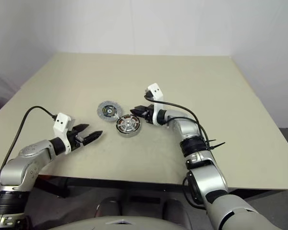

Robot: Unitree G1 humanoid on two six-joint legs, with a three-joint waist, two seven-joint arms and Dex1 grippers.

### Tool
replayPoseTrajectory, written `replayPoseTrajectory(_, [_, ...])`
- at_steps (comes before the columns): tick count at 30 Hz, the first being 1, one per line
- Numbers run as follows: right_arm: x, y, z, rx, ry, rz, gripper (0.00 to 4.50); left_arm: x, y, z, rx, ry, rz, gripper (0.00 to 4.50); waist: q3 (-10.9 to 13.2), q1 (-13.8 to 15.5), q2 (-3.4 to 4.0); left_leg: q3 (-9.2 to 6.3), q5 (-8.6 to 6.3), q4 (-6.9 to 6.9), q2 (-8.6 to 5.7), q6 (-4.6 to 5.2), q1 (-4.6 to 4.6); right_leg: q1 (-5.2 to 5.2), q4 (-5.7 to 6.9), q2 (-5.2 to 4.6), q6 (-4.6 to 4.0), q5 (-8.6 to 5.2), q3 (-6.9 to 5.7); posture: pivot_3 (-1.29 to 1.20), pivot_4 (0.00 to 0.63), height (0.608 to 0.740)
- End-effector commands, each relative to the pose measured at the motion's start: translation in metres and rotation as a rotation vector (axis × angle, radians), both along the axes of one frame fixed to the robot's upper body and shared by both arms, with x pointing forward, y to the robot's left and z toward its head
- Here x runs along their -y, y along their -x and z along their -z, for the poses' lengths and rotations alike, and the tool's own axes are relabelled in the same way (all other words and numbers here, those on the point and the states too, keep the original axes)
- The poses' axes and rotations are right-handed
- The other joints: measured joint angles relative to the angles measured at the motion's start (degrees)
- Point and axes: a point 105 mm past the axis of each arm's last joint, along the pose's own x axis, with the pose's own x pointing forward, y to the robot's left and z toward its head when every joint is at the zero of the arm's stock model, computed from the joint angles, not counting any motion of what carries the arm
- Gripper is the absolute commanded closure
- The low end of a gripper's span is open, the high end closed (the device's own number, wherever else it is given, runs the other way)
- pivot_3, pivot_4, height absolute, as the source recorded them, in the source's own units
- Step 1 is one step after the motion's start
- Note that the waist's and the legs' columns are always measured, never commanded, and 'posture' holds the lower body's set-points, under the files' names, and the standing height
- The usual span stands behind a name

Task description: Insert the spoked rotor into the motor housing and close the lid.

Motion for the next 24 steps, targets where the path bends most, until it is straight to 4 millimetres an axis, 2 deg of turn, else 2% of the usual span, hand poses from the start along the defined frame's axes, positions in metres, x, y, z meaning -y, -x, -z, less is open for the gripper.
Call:
replayPoseTrajectory(1, [-0.008, 0.002, -0.017, 0.054, -0.031, -0.052, 4.47, 0.0, -0.003, -0.01, 0.045, -0.008, 0.002, 0.0, 0.0, 0.01, 0.0, 0.0, 0.0, 0.0, 0.0, 0.01, -0.01, 0.0, 0.0, 0.0, 0.0, 0.0, 0.0, 0.0, 0.0, 0.74])
replayPoseTrajectory(4, [-0.013, 0.014, -0.02, 0.054, -0.037, -0.13, 4.47, -0.002, -0.001, -0.009, 0.044, -0.008, -0.004, 0.0, 0.0, 0.01, 0.0, -0.01, -0.01, 0.0, 0.0, 0.01, 0.0, 0.0, 0.0, 0.0, 0.0, 0.0, 0.0, 0.0, 0.0, 0.74])
replayPoseTrajectory(6, [-0.016, 0.02, -0.015, 0.044, -0.013, -0.167, 4.47, -0.002, -0.001, -0.009, 0.044, -0.008, -0.004, 0.0, 0.0, 0.02, 0.0, -0.02, -0.01, 0.01, 0.0, 0.02, 0.01, 0.0, 0.01, 0.0, 0.0, 0.0, 0.0, 0.0, 0.0, 0.74])
replayPoseTrajectory(10, [-0.015, 0.027, 0.011, -0.002, 0.079, -0.176, 4.47, -0.002, -0.002, -0.01, 0.046, -0.007, -0.005, 0.0, -0.02, 0.04, -0.04, -0.03, -0.01, 0.01, 0.0, 0.02, 0.04, 0.04, 0.02, 0.0, 0.0, 0.0, 0.0, 0.0, 0.0, 0.74])
replayPoseTrajectory(12, [-0.012, 0.025, 0.029, -0.029, 0.143, -0.13, 4.47, -0.002, -0.002, -0.01, 0.046, -0.006, -0.005, 0.0, -0.02, 0.05, -0.04, -0.06, -0.01, 0.03, 0.0, 0.02, 0.02, 0.05, 0.01, 0.0, 0.0, 0.0, 0.0, 0.0, 0.0, 0.74])
replayPoseTrajectory(14, [-0.012, 0.022, 0.037, -0.039, 0.176, -0.091, 4.47, -0.001, -0.002, -0.01, 0.046, -0.008, 0.0, 0.0, -0.06, -0.04, -0.08, -0.07, -0.01, 0.03, -0.02, 0.02, 0.07, 0.08, 0.03, -0.01, 0.0, 0.0, 0.0, 0.0, 0.0, 0.74])
replayPoseTrajectory(19, [-0.016, 0.021, 0.028, -0.001, 0.149, -0.113, 4.47, 0.0, -0.002, -0.01, 0.047, -0.008, 0.002, 0.0, -0.12, -0.49, -0.18, -0.13, -0.01, 0.04, -0.02, 0.02, 0.24, 0.26, 0.04, 0.0, 0.0, 0.0, 0.0, 0.0, 0.0, 0.74])
replayPoseTrajectory(24, [-0.018, 0.024, -0.002, 0.07, 0.031, -0.183, 4.47, 0.0, -0.002, -0.01, 0.047, -0.005, 0.002, 0.0, -0.12, -0.62, -0.18, -0.23, -0.03, 0.04, -0.01, 0.05, 0.18, 0.29, 0.01, 0.0, -0.01, 0.0, -0.04, 0.0, 0.0, 0.74])
